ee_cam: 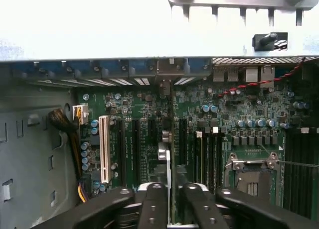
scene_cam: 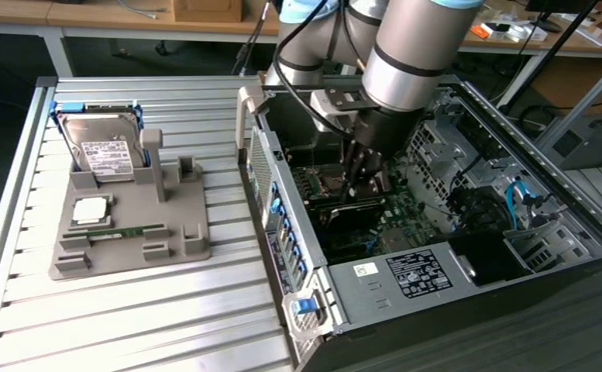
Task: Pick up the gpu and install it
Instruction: 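Insert the gpu into the slot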
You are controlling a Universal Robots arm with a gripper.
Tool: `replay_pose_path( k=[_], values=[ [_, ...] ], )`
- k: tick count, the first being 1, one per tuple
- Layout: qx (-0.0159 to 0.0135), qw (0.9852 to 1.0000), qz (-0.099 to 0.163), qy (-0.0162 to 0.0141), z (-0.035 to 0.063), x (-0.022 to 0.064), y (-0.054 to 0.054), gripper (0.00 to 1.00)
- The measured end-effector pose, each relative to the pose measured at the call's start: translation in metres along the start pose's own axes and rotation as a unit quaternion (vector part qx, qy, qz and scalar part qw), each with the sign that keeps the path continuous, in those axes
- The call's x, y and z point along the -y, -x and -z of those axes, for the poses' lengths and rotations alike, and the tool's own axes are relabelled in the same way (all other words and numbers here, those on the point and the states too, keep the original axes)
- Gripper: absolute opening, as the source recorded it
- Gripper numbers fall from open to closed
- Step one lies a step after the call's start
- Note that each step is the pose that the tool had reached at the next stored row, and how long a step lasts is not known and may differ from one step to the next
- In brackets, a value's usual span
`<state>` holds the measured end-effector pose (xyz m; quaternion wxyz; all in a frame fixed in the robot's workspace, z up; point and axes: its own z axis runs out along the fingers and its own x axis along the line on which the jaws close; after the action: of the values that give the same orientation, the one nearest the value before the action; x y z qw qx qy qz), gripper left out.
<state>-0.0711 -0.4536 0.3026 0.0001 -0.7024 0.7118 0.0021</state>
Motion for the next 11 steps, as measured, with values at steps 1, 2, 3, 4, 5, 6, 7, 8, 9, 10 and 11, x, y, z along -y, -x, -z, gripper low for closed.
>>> replay_pose_path(
  k=[1,2,3,4,5,6,7,8,9,10,11],
  values=[
    [0.0002,1.0,0.001,0.0015,0.0001,0.0039,0.0,0.2],
    [0.0006,1.0,0.002,0.003,0.0,0.0079,0.0,0.14],
    [0.0009,1.0,0.002,0.0048,0.0,0.0126,0.0,0.11],
    [0.0011,1.0,0.002,0.0066,-0.0001,0.0175,0.0,0.11],
    [0.0014,1.0,0.002,0.0089,-0.0002,0.0236,0.0,0.11],
    [0.0016,0.9999,0.002,0.0108,-0.0004,0.0283,0.0,0.11],
    [0.0018,0.9999,0.002,0.0137,-0.0011,0.0356,0.0,0.11],
    [0.0018,0.9999,0.002,0.0153,-0.0015,0.0402,0.0,0.11],
    [0.0018,0.9999,0.002,0.0169,-0.0018,0.0457,0.001,0.11],
    [0.0019,0.9998,0.002,0.018,-0.0021,0.0502,0.001,0.11],
    [0.002,0.9998,0.002,0.0192,-0.0023,0.0553,0.001,0.11]
  ],
)
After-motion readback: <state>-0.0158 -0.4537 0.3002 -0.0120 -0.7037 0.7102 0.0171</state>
